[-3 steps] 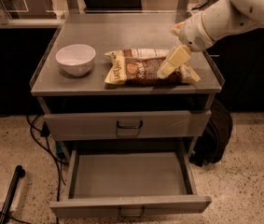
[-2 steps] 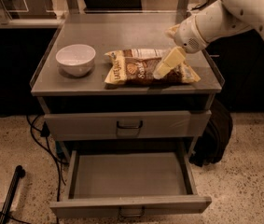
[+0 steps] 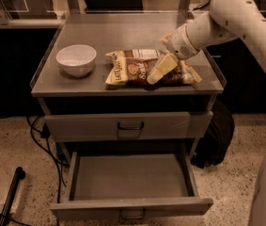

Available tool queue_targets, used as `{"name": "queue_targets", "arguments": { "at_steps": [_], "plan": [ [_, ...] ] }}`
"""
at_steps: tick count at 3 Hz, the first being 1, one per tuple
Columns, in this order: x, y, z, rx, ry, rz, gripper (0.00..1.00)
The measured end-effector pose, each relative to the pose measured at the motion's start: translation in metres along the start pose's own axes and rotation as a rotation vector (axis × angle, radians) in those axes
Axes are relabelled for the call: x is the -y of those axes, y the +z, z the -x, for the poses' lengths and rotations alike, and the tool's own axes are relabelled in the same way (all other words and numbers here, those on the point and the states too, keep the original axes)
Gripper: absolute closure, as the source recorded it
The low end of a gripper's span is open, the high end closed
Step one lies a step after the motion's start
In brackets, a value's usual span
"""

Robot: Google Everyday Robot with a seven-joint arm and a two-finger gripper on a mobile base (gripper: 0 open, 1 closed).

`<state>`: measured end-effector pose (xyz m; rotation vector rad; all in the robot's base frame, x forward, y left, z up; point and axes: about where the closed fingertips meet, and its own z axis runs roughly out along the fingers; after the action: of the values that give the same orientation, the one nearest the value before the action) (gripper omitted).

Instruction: Place brown chip bag into middle drawer

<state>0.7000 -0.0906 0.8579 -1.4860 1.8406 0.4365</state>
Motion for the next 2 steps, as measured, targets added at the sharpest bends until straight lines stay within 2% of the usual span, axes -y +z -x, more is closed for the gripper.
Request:
{"name": "queue_targets", "arguments": {
  "at_steps": [1, 2],
  "plan": [
    [0.003, 0.018, -0.006, -0.002, 0.008, 0.005, 0.0],
    [0.003, 0.03, -0.011, -0.012, 0.014, 0.016, 0.19]
  ]
}}
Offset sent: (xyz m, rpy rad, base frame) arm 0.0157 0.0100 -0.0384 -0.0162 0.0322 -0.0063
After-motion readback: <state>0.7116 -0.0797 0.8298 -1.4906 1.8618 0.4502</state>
